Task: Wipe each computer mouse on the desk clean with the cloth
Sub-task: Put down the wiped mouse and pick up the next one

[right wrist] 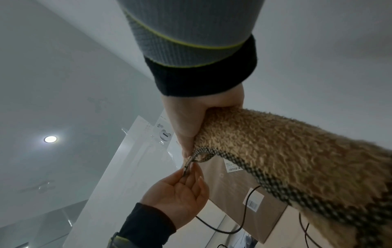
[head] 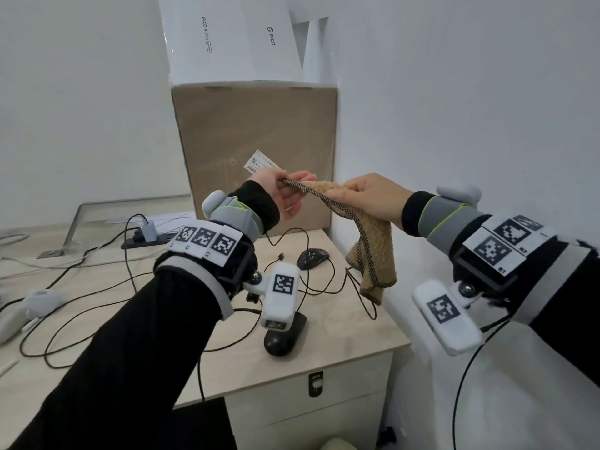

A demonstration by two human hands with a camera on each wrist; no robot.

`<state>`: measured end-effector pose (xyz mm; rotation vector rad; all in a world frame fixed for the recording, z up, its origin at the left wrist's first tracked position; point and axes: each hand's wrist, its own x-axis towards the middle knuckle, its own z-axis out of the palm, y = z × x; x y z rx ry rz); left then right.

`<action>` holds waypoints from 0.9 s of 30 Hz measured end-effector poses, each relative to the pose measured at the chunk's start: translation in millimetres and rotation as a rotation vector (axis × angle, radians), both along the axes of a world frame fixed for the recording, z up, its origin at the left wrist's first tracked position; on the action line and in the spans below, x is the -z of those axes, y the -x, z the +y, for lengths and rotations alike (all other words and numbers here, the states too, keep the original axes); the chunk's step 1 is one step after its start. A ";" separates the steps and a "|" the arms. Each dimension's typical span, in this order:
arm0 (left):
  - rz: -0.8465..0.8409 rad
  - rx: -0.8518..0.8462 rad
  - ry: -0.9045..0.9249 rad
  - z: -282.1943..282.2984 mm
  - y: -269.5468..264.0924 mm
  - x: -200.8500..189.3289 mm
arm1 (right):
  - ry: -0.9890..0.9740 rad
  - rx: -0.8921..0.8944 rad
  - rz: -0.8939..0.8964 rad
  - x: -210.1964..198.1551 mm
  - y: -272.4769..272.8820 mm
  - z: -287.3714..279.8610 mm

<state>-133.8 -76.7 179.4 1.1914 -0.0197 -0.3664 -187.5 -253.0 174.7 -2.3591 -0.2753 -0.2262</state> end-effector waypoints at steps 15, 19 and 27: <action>0.105 -0.323 0.147 63.9 -45.3 30.9 | -0.273 0.232 -0.172 7.1 -13.4 -35.5; 0.173 0.031 -0.023 27.4 -9.9 29.0 | -0.205 0.219 -0.244 -10.4 -18.8 -17.2; -0.065 0.174 -0.150 -25.0 9.9 9.4 | 0.175 0.063 -0.126 2.8 -16.9 22.1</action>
